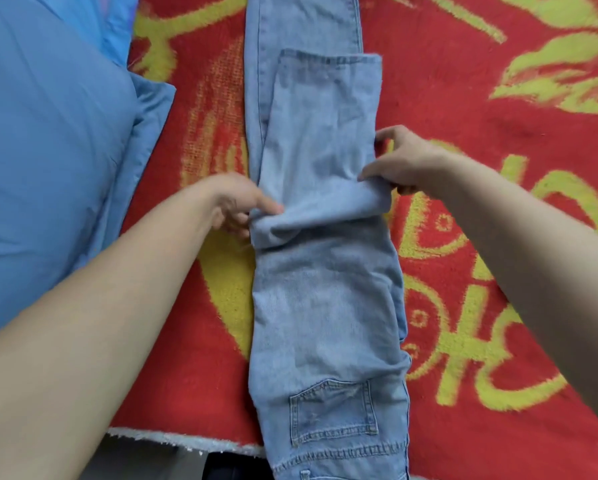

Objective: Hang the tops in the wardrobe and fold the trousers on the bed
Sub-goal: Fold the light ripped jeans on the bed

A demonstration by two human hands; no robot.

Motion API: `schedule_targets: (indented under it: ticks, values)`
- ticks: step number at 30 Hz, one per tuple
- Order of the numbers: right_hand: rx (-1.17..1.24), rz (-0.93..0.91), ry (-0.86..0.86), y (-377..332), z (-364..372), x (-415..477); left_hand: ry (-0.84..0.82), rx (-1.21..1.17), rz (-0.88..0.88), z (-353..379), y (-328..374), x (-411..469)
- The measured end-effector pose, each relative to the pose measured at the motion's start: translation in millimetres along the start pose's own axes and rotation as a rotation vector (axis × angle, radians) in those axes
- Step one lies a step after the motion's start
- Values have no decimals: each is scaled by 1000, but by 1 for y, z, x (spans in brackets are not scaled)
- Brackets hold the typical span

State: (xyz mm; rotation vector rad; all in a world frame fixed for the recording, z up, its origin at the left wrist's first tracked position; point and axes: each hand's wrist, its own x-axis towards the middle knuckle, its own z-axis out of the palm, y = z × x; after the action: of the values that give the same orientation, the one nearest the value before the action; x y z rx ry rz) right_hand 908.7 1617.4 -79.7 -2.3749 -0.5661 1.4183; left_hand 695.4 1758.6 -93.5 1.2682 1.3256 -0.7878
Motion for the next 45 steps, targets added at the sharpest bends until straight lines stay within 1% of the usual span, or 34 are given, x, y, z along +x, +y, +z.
schedule_targets:
  ticks: [1,2,4,6,8,9,11,13,15,17,19,20,22,24,26,28,32,34,37,38,39,40,43,44,45]
  values:
    - [-26,3,5,2,-1,1,-3,19,-14,1,-2,1]
    - [-18,4,23,2,-2,2,31,17,13,1,1,3]
    - [60,-15,113,2,-4,11,207,-32,156,-4,14,7]
    - [200,-31,231,-1,-7,21,364,-224,327,-7,33,12]
    - [318,-51,278,-4,-6,29,410,-402,426,-5,51,17]
    - [323,-64,295,-5,-5,33,415,-408,453,-3,57,20]
    - [207,-92,399,-5,-3,38,449,-312,476,-2,65,25]
    - [111,-125,506,-8,-2,42,543,-216,488,-5,68,27]
    - [86,-151,508,-16,-5,45,590,-202,509,-12,71,25]
    - [8,-149,463,-22,-7,48,592,-205,518,-17,74,23]
    - [-82,-128,423,-25,-7,50,559,-234,509,-19,72,26]
    - [-107,-121,434,-25,-6,50,539,-262,503,-19,70,27]
    - [-133,-129,533,-27,-5,47,522,-299,518,-21,69,30]
    - [-148,-196,687,-36,-7,46,555,-315,575,-25,74,32]
    - [-105,-276,783,-53,-15,51,600,-374,637,-34,85,33]
    - [-78,-317,815,-74,-29,61,648,-409,675,-47,101,33]
    - [-126,-390,866,-115,-52,88,756,-515,703,-75,135,38]
    - [-163,-395,852,-126,-56,104,787,-523,688,-84,145,46]
    - [-253,-269,729,-120,-48,126,705,-469,650,-84,146,63]
    - [-295,-235,671,-112,-41,129,670,-403,643,-82,141,70]
    - [-331,-248,619,-103,-34,130,630,-369,665,-77,133,75]
    - [-347,-298,576,-93,-27,130,590,-355,689,-73,125,82]
    - [-327,-441,479,-72,-23,125,451,-380,729,-68,108,91]
    - [-284,-458,437,-69,-27,124,428,-416,738,-70,108,90]
    - [-191,-460,380,-68,-31,122,420,-466,756,-71,108,83]
